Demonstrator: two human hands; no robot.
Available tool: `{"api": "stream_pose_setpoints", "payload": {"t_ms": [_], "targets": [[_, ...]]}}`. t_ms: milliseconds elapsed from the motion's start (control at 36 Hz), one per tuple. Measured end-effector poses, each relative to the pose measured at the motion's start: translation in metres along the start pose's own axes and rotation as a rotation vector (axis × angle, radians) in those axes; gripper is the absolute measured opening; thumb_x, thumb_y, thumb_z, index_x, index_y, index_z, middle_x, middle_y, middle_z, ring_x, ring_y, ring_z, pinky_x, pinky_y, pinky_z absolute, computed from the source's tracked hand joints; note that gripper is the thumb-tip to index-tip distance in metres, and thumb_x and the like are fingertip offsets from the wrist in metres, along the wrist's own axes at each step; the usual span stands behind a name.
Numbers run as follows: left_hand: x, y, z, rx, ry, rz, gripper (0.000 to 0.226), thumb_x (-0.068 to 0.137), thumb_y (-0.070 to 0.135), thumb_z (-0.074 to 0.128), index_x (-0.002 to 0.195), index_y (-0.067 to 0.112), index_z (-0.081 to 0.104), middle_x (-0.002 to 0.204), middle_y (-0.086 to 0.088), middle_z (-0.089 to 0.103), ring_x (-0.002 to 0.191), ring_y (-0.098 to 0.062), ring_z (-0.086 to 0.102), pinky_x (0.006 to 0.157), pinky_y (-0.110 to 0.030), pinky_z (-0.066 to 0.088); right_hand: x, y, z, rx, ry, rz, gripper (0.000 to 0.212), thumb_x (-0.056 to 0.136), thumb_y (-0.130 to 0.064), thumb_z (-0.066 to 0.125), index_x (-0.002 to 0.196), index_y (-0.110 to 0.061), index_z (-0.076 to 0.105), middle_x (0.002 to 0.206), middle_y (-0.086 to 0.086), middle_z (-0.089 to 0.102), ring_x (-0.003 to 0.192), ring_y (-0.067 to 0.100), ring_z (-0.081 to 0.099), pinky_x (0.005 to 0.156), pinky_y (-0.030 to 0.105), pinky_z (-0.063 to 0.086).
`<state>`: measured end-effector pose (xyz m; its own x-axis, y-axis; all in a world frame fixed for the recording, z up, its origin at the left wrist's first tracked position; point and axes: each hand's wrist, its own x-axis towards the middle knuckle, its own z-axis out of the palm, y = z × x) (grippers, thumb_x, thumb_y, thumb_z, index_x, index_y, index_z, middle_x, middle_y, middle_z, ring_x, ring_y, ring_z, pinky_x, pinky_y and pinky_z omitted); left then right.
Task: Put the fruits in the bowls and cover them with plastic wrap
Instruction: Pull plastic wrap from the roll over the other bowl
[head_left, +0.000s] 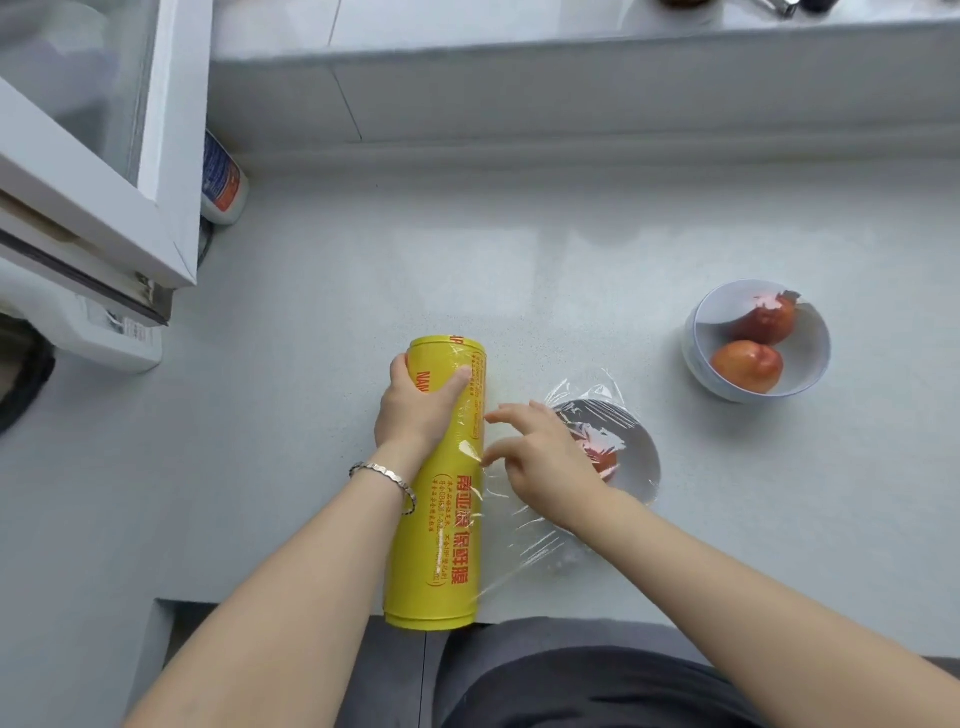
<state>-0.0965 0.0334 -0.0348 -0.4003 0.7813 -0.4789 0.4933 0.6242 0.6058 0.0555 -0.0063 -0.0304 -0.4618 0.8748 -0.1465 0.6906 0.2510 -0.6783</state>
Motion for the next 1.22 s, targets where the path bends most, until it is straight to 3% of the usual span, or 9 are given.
{"api": "stream_pose_setpoints", "payload": {"t_ms": [111, 194, 417, 528, 722, 861, 972, 1111, 1222], "targets": [[0.000, -0.001, 0.000, 0.002, -0.004, 0.001, 0.082, 0.077, 0.062, 0.059, 0.141, 0.023, 0.026, 0.131, -0.008, 0.053, 0.113, -0.030, 0.055, 0.093, -0.046, 0.048, -0.005, -0.010, -0.001, 0.031, 0.017, 0.085, 0.028, 0.087, -0.031, 0.053, 0.091, -0.011, 0.072, 0.123, 0.008, 0.060, 0.126, 0.024, 0.044, 0.112, 0.029, 0.013], [0.000, -0.001, 0.001, -0.001, -0.001, 0.004, 0.082, 0.077, 0.061, 0.059, 0.141, 0.022, 0.027, 0.131, -0.008, 0.053, 0.113, -0.030, 0.055, 0.093, -0.044, 0.047, 0.000, -0.014, 0.003, -0.038, -0.052, 0.116, 0.034, 0.085, -0.042, 0.056, 0.096, -0.012, 0.069, 0.145, 0.011, 0.040, 0.139, 0.021, 0.025, 0.114, 0.027, 0.003], [0.000, -0.001, 0.000, -0.010, 0.009, 0.005, 0.081, 0.077, 0.059, 0.062, 0.141, 0.021, 0.028, 0.131, -0.008, 0.053, 0.114, -0.029, 0.054, 0.094, -0.043, 0.046, 0.012, -0.019, 0.012, -0.071, -0.053, 0.142, 0.020, 0.079, -0.021, 0.058, 0.077, -0.005, 0.069, 0.140, 0.015, 0.047, 0.136, 0.020, 0.034, 0.115, 0.031, 0.010], [0.001, -0.003, -0.001, -0.046, -0.002, 0.006, 0.080, 0.075, 0.060, 0.062, 0.139, 0.023, 0.031, 0.127, -0.006, 0.055, 0.108, -0.027, 0.057, 0.092, -0.044, 0.049, 0.010, -0.006, 0.016, -0.057, 0.021, 0.059, 0.012, 0.060, -0.002, 0.060, 0.049, -0.001, 0.062, 0.099, 0.021, 0.070, 0.098, 0.037, 0.067, 0.098, 0.053, 0.037], [0.001, -0.004, -0.002, -0.074, -0.004, 0.009, 0.079, 0.076, 0.059, 0.062, 0.139, 0.022, 0.031, 0.128, -0.005, 0.055, 0.108, -0.026, 0.057, 0.090, -0.040, 0.049, 0.002, -0.006, 0.012, -0.106, 0.006, 0.064, 0.024, 0.077, -0.007, 0.051, 0.099, -0.012, 0.060, 0.130, 0.005, 0.053, 0.141, 0.024, 0.025, 0.116, 0.031, 0.000], [0.001, -0.004, -0.003, -0.084, -0.015, 0.001, 0.081, 0.076, 0.059, 0.062, 0.140, 0.022, 0.030, 0.130, -0.006, 0.053, 0.111, -0.027, 0.056, 0.092, -0.041, 0.048, -0.012, -0.009, 0.013, -0.015, -0.026, -0.032, 0.032, 0.075, -0.009, 0.042, 0.077, -0.010, 0.074, 0.130, 0.016, 0.055, 0.132, 0.033, 0.039, 0.113, 0.037, 0.005], [-0.001, -0.004, -0.003, -0.080, 0.001, 0.016, 0.088, 0.074, 0.062, 0.063, 0.142, 0.020, 0.027, 0.136, -0.008, 0.048, 0.117, -0.027, 0.052, 0.097, -0.044, 0.046, -0.022, -0.013, 0.007, 0.007, -0.054, 0.030, 0.028, 0.091, -0.024, 0.045, 0.100, -0.013, 0.069, 0.139, 0.004, 0.047, 0.140, 0.018, 0.024, 0.114, 0.026, -0.004], [-0.021, -0.013, -0.007, 0.087, -0.042, 0.088, 0.102, 0.069, 0.059, 0.070, 0.146, 0.023, 0.013, 0.143, -0.008, 0.035, 0.126, -0.027, 0.044, 0.098, -0.044, 0.042, -0.022, -0.016, 0.010, -0.035, -0.119, 0.034, 0.031, 0.086, -0.044, 0.053, 0.090, -0.016, 0.068, 0.146, 0.000, 0.038, 0.143, 0.016, 0.017, 0.115, 0.031, -0.007], [-0.041, -0.038, -0.010, 0.039, -0.133, 0.010, 0.104, 0.062, 0.057, 0.076, 0.143, 0.022, 0.021, 0.134, -0.006, 0.049, 0.114, -0.024, 0.054, 0.091, -0.042, 0.048, -0.018, -0.018, 0.015, -0.112, -0.134, 0.056, 0.035, 0.087, -0.043, 0.051, 0.090, -0.013, 0.070, 0.152, 0.004, 0.028, 0.144, 0.019, 0.013, 0.114, 0.032, -0.012]]}}
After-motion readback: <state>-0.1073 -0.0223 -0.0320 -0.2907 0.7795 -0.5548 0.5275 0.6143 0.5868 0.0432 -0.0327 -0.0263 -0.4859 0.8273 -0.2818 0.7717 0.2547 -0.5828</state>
